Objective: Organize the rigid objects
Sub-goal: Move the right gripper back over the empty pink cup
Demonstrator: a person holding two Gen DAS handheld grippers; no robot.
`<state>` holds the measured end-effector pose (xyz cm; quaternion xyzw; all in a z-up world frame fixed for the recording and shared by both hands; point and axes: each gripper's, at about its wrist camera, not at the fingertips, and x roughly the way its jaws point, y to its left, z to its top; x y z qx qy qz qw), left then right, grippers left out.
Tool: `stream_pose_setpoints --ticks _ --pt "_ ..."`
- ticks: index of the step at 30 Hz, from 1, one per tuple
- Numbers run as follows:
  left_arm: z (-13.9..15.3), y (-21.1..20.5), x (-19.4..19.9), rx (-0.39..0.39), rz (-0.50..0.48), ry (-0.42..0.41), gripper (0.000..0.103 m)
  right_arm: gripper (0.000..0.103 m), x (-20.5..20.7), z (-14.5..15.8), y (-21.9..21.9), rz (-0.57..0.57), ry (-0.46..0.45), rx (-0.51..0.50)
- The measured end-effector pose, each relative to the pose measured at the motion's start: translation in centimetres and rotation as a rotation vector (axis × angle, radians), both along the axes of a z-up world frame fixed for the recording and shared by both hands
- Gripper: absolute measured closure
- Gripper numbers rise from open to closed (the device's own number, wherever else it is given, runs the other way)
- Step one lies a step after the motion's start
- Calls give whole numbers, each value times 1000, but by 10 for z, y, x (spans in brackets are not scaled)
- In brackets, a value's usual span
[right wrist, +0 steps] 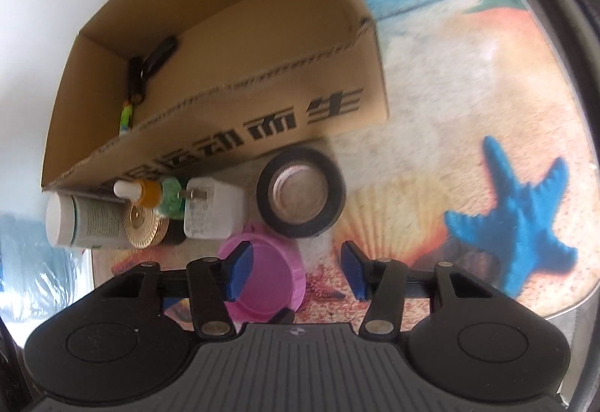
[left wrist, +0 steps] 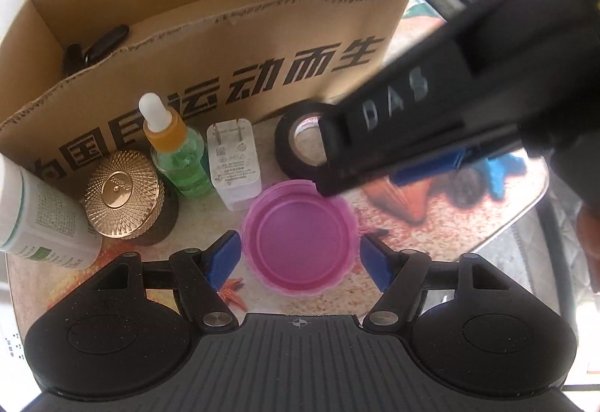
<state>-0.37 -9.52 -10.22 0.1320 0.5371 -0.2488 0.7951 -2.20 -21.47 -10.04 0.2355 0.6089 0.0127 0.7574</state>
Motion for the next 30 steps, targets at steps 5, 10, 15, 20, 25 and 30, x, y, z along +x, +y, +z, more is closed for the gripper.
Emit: stream_pose_setpoints --ticks 5,10,15,20,25,30 --pt "-6 -1 3 -8 7 24 30 62 1 -11 3 25 17 24" --pt "-7 -6 3 6 3 18 30 73 3 -14 6 44 15 41" --pt "-2 -7 -2 11 -5 19 28 76 3 -19 13 64 7 41" --pt "-7 -7 -4 31 -24 20 20 77 2 -23 14 60 5 36" --pt "-18 -12 -5 66 -44 13 23 80 3 -26 15 50 -6 40" --pt "-21 -17 -8 67 -53 -8 30 83 3 -27 14 52 -13 33"
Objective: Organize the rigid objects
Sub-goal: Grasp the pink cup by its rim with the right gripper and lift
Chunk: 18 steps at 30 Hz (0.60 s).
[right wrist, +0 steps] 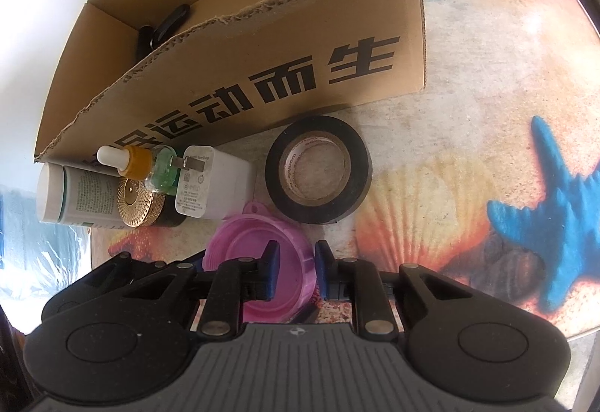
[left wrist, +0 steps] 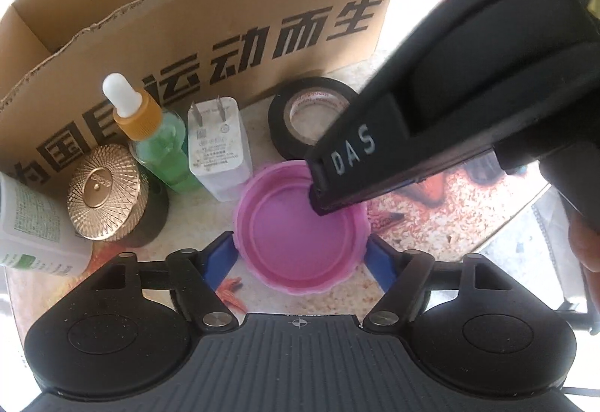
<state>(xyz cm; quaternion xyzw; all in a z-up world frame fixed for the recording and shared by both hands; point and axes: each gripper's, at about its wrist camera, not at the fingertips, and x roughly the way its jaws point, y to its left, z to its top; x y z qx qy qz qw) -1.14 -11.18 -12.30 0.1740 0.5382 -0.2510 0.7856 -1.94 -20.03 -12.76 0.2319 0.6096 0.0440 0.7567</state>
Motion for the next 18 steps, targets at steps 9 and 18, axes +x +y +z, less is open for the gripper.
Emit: stream_pose_setpoints --ticks 9,18 --pt "17 -1 -10 -32 -10 -17 30 85 -15 13 -10 -55 -6 13" --pt "68 7 -26 -113 -61 -71 30 85 -46 63 -24 -141 -58 14"
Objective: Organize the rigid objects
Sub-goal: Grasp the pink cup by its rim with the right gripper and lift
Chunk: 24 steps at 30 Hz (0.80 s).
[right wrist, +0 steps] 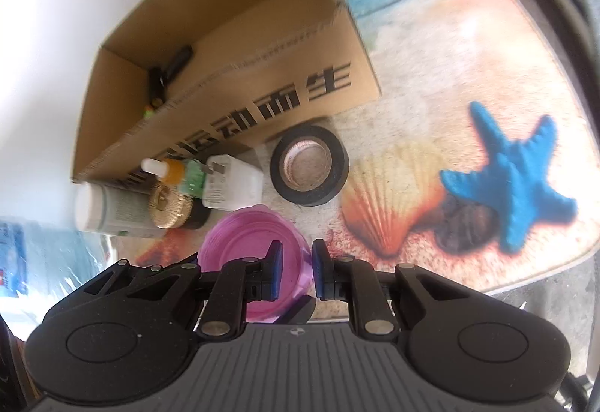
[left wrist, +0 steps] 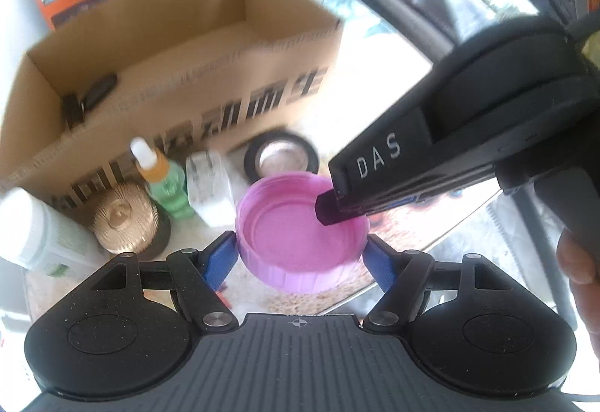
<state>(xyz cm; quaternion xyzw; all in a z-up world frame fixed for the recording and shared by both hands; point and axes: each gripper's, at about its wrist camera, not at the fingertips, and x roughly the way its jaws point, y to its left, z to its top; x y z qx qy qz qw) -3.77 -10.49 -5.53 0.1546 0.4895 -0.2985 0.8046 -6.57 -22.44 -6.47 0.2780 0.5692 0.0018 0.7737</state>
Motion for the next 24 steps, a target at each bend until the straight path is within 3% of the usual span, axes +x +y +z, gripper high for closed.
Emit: stream_pose_setpoints --ticks 10,16,20,24 --pt "69 23 -11 -98 4 -123 30 85 -11 88 18 -46 -128 -37" --pt "108 35 12 -107 44 -231 30 85 14 132 34 -7 -230 -22" --pt "111 39 36 -97 95 -273 30 85 47 143 46 59 -284 -22" --pt "94 40 71 -38 141 -302 30 85 92 130 53 124 -287 29"
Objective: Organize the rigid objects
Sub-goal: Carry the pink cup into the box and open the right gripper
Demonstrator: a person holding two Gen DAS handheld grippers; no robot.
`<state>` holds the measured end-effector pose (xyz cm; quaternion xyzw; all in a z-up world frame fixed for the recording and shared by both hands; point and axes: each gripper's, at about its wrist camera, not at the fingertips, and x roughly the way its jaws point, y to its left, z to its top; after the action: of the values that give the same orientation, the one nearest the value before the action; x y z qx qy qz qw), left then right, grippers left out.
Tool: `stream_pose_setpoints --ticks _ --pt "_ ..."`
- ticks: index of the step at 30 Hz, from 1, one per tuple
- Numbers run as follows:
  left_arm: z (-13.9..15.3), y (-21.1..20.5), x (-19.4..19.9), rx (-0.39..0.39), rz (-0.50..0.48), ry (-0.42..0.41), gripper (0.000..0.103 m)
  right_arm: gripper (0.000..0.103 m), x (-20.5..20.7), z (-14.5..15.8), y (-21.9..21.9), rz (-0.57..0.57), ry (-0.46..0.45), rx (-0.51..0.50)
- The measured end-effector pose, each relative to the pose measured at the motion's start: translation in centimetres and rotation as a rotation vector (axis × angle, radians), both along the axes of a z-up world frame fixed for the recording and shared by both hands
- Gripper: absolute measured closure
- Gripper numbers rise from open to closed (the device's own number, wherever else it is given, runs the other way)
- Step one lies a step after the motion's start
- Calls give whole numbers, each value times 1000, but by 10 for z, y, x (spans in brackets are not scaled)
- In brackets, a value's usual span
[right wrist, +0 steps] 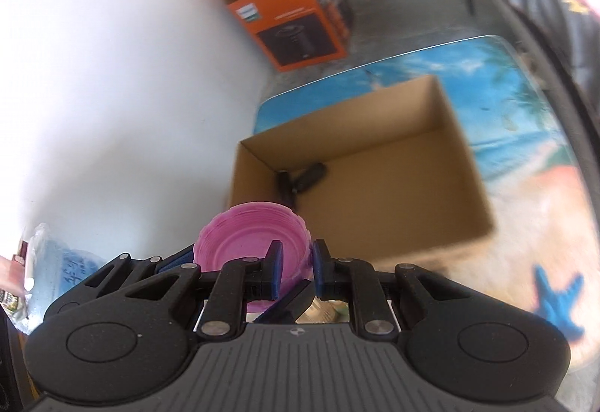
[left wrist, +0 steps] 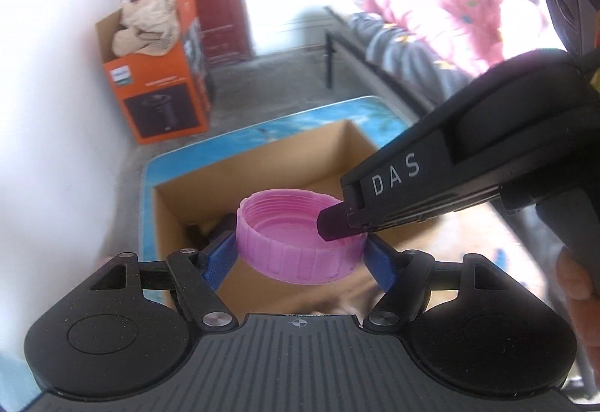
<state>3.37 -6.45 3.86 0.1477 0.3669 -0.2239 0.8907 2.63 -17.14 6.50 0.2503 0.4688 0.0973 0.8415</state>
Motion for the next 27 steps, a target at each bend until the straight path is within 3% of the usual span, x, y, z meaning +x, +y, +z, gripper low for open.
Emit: stream_pose_setpoints --ticks 13,19,27 --pt "-56 4 98 148 135 209 30 85 130 -92 27 226 205 65" --pt "-79 -3 128 197 171 311 30 85 158 -126 35 308 286 56" --pt "-102 -9 125 266 156 419 30 85 174 -166 41 404 390 25"
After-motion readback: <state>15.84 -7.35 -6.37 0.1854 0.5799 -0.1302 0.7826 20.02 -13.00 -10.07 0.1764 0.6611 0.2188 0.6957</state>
